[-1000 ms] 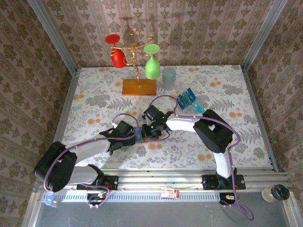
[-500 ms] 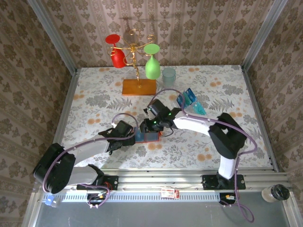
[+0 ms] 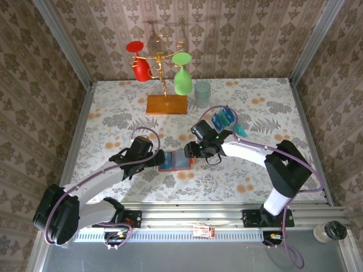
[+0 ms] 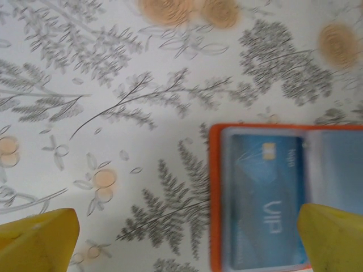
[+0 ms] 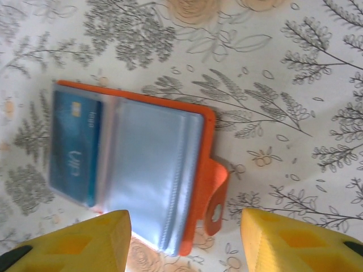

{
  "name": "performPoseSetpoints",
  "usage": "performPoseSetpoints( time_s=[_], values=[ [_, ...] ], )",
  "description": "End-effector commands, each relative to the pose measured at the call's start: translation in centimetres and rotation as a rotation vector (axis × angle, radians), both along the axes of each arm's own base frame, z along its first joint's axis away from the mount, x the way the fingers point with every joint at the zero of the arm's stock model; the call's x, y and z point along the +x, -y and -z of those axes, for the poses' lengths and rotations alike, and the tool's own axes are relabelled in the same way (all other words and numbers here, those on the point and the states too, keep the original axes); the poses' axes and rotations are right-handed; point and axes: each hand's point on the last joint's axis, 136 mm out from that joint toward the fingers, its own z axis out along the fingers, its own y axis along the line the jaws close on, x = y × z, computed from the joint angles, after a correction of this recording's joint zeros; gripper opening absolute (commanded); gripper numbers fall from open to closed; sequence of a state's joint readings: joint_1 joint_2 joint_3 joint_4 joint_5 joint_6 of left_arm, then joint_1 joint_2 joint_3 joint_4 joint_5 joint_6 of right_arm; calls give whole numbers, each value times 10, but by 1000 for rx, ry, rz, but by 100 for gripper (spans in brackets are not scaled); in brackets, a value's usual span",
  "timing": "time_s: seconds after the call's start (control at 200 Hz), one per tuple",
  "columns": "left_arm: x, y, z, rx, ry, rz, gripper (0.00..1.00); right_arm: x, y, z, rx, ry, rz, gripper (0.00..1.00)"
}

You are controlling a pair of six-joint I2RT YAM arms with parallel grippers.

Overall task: Put the credit cards into the card holder
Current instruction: Insert the credit card into the card slot, then close the card holder at the bottom-center of the table.

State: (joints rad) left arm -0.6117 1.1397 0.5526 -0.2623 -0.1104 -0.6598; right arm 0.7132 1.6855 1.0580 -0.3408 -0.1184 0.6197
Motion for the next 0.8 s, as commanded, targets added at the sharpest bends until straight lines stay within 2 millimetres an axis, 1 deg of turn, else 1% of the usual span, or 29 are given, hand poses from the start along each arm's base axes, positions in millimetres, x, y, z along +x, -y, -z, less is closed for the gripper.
performPoseSetpoints(
  time_s=[0.0, 0.035, 0.075, 0.095, 0.185, 0.22, 0.25, 0.42, 0.59, 0.79],
  values=[
    [17, 28, -20, -109, 40, 81, 100, 3, 11, 20, -80, -7, 8, 51],
    [20, 33, -19, -126, 38, 86, 100, 5, 10, 23, -80, -11, 9, 48],
    [23, 38, -18, -149, 35, 94, 100, 6, 9, 27, -81, -18, 6, 42],
    [24, 40, -18, -160, 31, 96, 100, 5, 8, 29, -84, -23, 3, 39],
    [29, 49, -13, -196, 23, 112, 100, 6, 9, 36, -89, -34, 3, 17],
    [29, 51, -9, -204, 15, 114, 100, 7, 9, 38, -86, -38, 4, 11],
    [30, 53, -7, -213, 10, 115, 100, 6, 8, 40, -85, -41, 2, 8],
    [32, 62, 6, -266, -13, 121, 100, 3, 7, 44, -72, -48, 0, 0],
    [31, 63, 17, -267, -40, 112, 100, 1, 7, 48, -63, -58, 4, 0],
    [27, 54, 21, -234, -44, 81, 100, 1, 5, 48, -52, -59, 2, 0]
  ],
)
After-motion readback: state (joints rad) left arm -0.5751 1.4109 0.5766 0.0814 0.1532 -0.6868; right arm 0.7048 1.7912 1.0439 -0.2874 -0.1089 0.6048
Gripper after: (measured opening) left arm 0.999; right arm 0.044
